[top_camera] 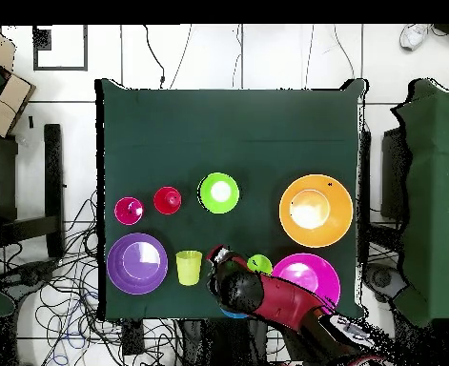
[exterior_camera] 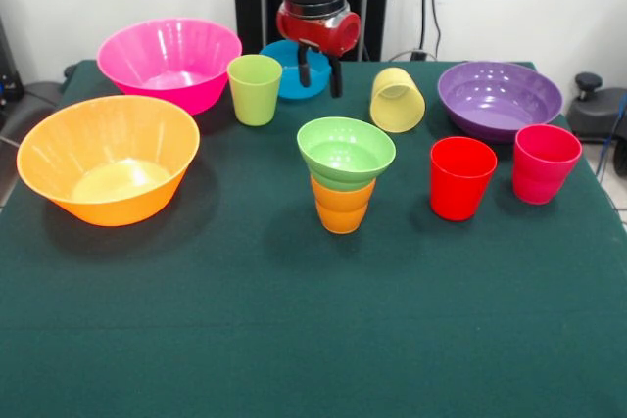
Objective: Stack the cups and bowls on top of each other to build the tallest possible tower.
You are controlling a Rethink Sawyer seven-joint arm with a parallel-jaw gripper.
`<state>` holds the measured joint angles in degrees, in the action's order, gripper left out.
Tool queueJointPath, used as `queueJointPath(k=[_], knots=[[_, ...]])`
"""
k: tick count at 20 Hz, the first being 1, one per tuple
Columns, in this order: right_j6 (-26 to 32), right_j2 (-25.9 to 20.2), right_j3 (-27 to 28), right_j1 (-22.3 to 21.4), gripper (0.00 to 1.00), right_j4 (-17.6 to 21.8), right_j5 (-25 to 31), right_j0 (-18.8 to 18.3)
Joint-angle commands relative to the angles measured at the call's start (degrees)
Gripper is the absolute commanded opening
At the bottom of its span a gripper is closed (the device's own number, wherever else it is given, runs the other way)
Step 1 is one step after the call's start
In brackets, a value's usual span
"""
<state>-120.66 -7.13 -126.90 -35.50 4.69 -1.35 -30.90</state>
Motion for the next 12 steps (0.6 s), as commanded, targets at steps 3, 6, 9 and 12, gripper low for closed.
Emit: queueJointPath(k=[3, 6, 9, 12], knots=[[-9.0, -0.4, -1.1, 1.7, 1.00, -3.0, 4.4, 1.8], [-9.0, 0.1, -1.1, 1.8, 1.00, -3.1, 4.6, 2.2], [-9.0, 0.6, -1.1, 1.9, 1.00, -3.2, 4.9, 2.5], [-8.9, 0.6, -1.2, 2.1, 1.00, -3.3, 5.3, 2.3]])
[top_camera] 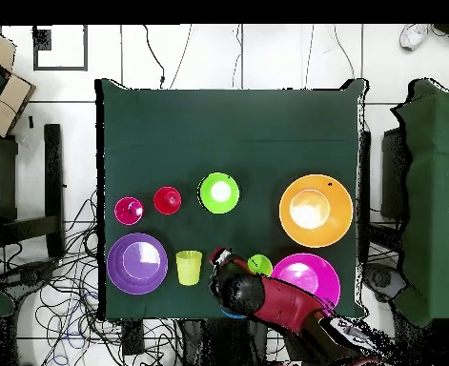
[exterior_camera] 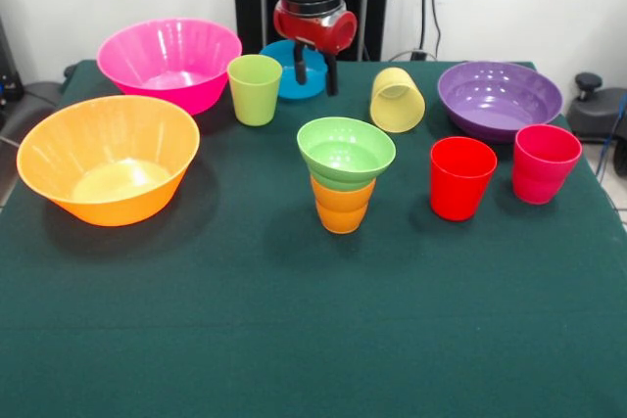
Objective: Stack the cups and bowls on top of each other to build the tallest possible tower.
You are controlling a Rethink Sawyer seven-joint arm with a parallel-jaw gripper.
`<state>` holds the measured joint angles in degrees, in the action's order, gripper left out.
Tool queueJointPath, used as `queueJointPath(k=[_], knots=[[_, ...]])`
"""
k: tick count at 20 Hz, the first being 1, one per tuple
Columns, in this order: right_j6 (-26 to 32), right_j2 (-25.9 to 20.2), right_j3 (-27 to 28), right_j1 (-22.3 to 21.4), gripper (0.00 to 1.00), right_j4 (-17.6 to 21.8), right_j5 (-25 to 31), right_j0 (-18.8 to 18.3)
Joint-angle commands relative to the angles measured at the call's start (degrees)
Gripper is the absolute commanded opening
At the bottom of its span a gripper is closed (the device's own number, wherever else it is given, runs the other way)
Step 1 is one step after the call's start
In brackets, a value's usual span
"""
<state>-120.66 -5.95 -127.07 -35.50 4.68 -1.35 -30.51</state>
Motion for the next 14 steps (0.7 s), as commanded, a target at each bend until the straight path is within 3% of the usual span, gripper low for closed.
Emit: queueJointPath(k=[1, 14], knots=[[-8.9, -0.6, -1.0, 2.1, 1.00, -3.3, 5.4, 1.8], [-8.9, -0.4, -2.0, 2.5, 1.00, -4.7, 7.2, 2.0]])
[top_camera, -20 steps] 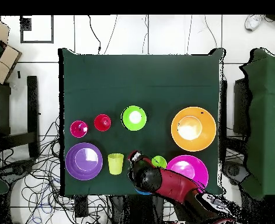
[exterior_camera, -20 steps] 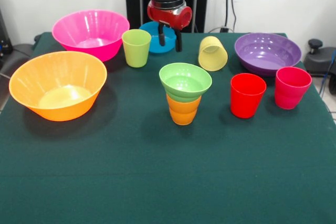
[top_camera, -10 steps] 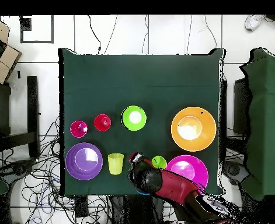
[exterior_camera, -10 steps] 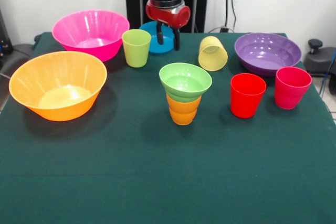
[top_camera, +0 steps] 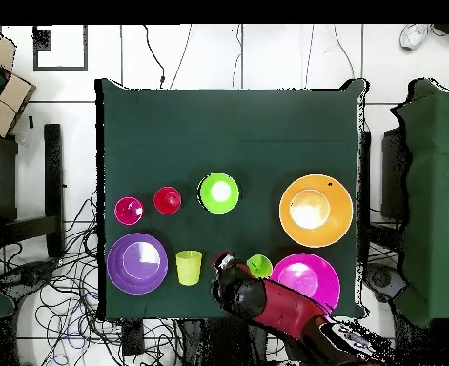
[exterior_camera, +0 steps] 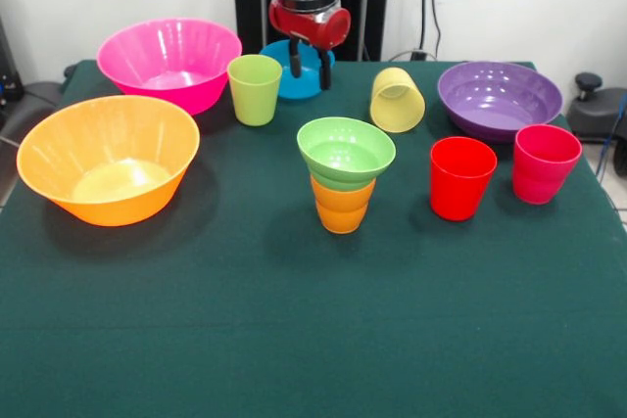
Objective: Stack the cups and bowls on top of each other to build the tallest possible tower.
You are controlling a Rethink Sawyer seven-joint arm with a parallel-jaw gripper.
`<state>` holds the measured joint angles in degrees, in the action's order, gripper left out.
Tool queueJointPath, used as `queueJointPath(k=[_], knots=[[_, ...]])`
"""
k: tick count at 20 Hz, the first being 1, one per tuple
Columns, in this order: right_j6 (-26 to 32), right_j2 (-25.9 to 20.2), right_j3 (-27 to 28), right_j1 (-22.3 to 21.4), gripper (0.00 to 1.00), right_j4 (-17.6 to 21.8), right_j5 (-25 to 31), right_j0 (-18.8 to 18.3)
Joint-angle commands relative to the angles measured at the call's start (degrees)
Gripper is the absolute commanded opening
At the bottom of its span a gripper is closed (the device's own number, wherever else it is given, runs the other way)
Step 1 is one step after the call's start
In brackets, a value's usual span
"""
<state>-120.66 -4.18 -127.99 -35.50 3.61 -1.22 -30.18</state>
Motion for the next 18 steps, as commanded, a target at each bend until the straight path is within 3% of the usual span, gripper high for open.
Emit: queueJointPath(k=[1, 18], knots=[[-8.9, -2.1, -1.1, 2.5, 1.00, -3.8, 7.2, 1.9], [-9.2, 0.2, -2.3, 1.8, 1.00, -4.6, 9.5, 3.5]])
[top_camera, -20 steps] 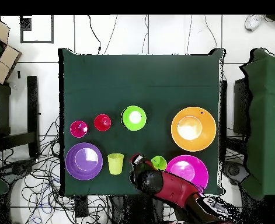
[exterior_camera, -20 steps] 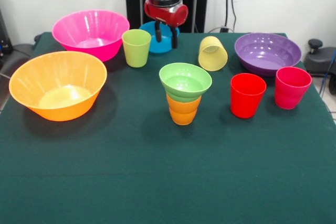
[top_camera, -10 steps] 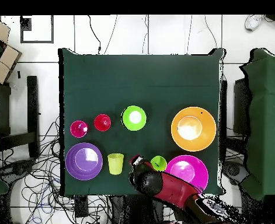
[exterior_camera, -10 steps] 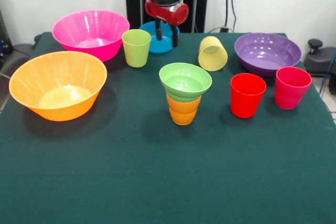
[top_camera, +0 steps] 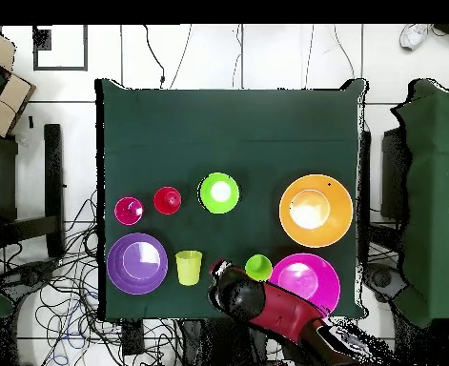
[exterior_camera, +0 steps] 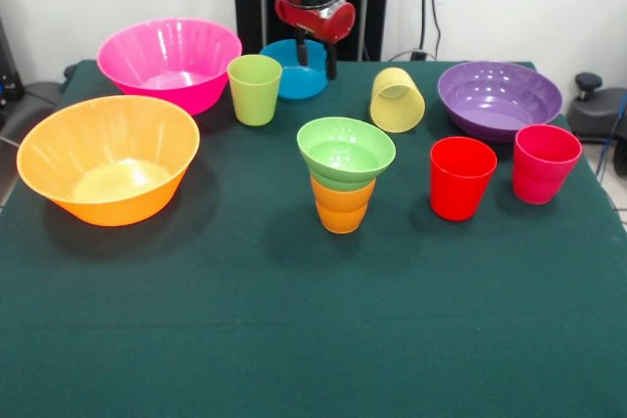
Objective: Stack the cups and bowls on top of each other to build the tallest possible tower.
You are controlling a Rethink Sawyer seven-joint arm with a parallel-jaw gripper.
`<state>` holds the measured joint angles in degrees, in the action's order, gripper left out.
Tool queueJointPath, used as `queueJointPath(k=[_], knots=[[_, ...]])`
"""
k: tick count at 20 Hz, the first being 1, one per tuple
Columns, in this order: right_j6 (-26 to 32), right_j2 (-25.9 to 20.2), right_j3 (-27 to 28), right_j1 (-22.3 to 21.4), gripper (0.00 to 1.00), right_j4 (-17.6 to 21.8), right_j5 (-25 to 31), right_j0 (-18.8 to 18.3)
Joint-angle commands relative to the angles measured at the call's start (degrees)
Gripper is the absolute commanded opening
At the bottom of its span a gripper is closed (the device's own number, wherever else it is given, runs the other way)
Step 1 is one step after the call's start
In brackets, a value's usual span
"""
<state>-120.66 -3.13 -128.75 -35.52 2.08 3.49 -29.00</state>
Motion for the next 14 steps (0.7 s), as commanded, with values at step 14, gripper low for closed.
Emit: queueJointPath(k=[14], knots=[[-7.6, 2.4, 0.9, 4.1, 1.00, -2.0, 3.4, 3.4]])
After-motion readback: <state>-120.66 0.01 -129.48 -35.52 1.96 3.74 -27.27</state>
